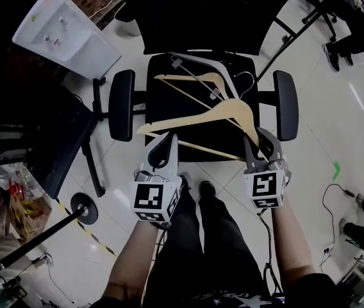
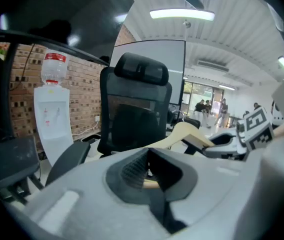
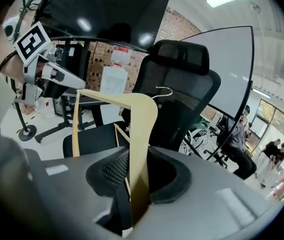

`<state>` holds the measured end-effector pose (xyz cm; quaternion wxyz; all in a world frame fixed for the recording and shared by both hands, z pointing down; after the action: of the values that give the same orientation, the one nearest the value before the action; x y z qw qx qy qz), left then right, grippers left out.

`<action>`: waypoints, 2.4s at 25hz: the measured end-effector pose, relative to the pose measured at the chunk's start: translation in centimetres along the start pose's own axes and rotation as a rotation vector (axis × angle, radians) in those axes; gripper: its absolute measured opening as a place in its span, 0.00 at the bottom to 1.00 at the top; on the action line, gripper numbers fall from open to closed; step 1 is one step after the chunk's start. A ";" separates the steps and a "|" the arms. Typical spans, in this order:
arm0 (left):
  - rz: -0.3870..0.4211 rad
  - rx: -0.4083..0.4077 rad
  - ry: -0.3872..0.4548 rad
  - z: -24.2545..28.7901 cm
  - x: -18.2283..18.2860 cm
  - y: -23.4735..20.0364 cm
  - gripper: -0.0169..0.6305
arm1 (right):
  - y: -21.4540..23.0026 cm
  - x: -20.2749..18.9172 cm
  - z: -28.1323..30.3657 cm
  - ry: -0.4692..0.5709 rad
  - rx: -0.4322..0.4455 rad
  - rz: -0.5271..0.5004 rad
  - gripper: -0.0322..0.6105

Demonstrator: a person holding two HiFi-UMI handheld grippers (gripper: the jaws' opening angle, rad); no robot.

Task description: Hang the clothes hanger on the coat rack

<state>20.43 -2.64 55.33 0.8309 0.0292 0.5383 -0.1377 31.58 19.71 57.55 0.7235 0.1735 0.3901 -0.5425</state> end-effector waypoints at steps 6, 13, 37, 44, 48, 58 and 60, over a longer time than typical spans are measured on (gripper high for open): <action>-0.007 0.064 0.101 -4.9 5.5 1.0 0.03 | 0.3 4.5 -3.1 0.109 0.067 -0.089 0.20; -0.010 0.167 0.228 -10.9 10.2 0.6 0.03 | -0.1 10.9 -4.9 0.221 0.168 -0.217 0.20; -0.049 0.835 0.441 -35.6 12.4 -7.0 0.03 | -19.5 32.2 -6.3 0.675 0.726 -0.697 0.20; -0.059 0.982 0.469 -41.3 11.3 -7.9 0.03 | -26.5 35.6 -8.2 0.782 0.864 -0.768 0.20; -0.054 1.053 0.485 -44.1 10.9 -8.8 0.03 | -30.4 37.0 -9.5 0.818 0.915 -0.827 0.20; -0.068 1.267 0.565 -55.0 11.0 -12.7 0.03 | -42.4 41.1 -10.8 0.888 1.007 -0.929 0.20; -0.066 1.318 0.566 -57.6 10.9 -13.8 0.03 | -45.1 42.2 -11.2 0.920 1.026 -0.933 0.20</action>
<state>-30.08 -6.66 22.77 0.4642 0.5433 0.5386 -0.4465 -9.57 -16.00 26.44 0.0239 0.5066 0.3830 -0.7721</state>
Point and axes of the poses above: the fingertips, and each gripper's own axes: z forward along the fingers, y to its right, x out of its top, the point moved 9 cm from there along -z, backward along the fingers, and after that the axes turned 13 degrees about x, right-handed, at the moved point
